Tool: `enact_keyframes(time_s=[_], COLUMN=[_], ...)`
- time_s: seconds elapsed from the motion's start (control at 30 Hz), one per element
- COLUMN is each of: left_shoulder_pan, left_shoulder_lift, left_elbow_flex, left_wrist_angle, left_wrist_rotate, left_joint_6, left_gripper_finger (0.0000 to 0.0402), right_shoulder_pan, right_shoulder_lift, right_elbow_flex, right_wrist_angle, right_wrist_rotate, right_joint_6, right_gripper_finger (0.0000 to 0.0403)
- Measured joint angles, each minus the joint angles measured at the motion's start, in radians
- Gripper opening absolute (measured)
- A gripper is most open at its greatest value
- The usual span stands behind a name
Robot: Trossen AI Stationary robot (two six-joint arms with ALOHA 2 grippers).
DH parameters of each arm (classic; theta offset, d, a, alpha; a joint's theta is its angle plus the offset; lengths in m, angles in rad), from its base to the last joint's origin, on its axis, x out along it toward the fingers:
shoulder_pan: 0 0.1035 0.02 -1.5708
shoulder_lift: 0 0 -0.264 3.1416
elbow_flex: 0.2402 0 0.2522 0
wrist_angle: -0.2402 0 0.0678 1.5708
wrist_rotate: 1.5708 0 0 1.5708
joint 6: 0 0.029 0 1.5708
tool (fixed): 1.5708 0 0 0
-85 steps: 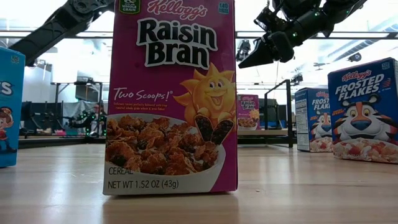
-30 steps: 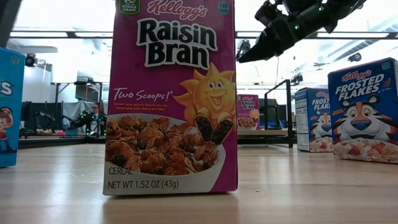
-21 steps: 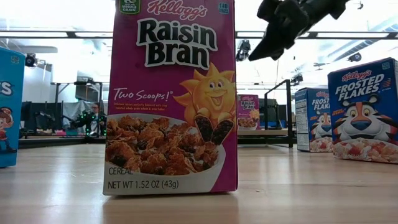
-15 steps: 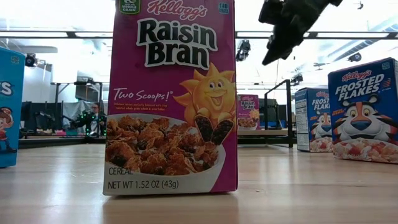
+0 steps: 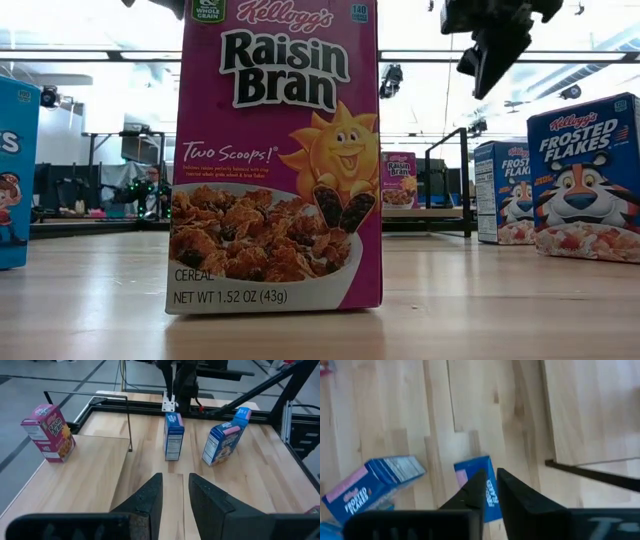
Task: Stack cereal on shelf
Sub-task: Put the top dark blue cereal box on the shelf
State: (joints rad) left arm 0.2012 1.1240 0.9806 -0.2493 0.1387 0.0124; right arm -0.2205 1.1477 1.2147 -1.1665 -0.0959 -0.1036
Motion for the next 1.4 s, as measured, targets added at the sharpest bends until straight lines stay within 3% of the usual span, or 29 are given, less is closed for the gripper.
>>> enact_keyframes(time_s=[0.4, 0.6, 1.23, 1.4], left_shoulder_pan=[0.000, 0.000, 0.000, 0.000], left_shoulder_lift=[0.001, 0.001, 0.002, 0.002], left_elbow_flex=[0.000, 0.000, 0.000, 0.000], left_wrist_angle=[0.004, 0.003, 0.003, 0.002], left_wrist_rotate=[0.000, 0.000, -0.001, -0.001], left_joint_6=[0.012, 0.026, 0.031, 0.032], left_gripper_finger=[0.0077, 0.0077, 0.0077, 0.0077], right_shoulder_pan=[0.001, 0.012, 0.090, 0.090], right_shoulder_lift=[0.001, 0.001, 0.080, 0.097], right_elbow_flex=[-0.107, -0.168, -0.201, -0.199], right_wrist_angle=[-0.003, -0.004, 0.046, 0.046], right_wrist_rotate=[0.020, 0.018, 0.098, 0.098], right_joint_6=[-0.023, -0.011, -0.012, -0.012], right_gripper_finger=[0.0233, 0.0291, 0.0294, 0.0277])
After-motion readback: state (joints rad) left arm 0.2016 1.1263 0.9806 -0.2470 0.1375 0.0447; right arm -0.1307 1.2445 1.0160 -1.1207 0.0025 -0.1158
